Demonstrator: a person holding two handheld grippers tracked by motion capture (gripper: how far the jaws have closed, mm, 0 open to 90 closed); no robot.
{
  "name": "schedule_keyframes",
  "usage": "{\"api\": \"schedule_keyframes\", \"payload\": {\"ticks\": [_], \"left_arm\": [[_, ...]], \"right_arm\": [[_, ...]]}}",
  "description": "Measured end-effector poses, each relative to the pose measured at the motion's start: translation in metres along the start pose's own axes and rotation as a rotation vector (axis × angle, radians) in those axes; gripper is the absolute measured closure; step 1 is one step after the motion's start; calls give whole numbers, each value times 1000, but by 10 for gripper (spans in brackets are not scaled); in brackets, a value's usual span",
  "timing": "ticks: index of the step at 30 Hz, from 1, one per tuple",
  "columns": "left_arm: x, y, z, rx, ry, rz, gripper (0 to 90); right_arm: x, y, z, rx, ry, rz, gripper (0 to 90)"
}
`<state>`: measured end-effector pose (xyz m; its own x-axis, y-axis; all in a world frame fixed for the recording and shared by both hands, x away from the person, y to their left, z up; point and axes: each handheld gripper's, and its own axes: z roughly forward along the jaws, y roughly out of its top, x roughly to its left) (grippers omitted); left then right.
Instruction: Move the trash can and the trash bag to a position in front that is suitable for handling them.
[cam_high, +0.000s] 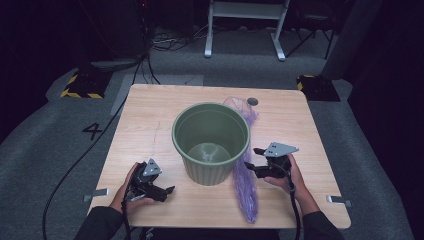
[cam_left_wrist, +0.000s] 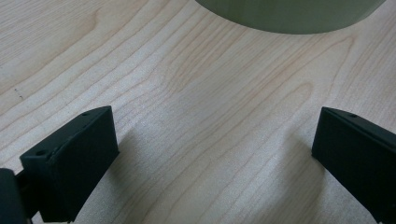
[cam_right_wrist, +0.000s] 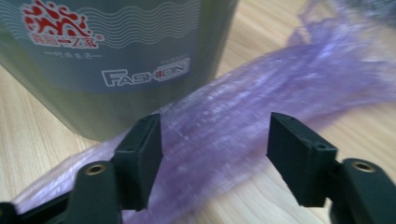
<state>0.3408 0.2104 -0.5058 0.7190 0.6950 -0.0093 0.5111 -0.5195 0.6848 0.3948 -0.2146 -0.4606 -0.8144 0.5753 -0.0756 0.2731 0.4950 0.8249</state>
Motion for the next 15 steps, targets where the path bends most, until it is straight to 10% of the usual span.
{"api": "schedule_keyframes", "payload": {"ticks": [15], "left_arm": [[1, 6, 5, 1, -20, 21, 0]], "right_arm": [[30, 25, 15, -66, 95, -67, 282]]}}
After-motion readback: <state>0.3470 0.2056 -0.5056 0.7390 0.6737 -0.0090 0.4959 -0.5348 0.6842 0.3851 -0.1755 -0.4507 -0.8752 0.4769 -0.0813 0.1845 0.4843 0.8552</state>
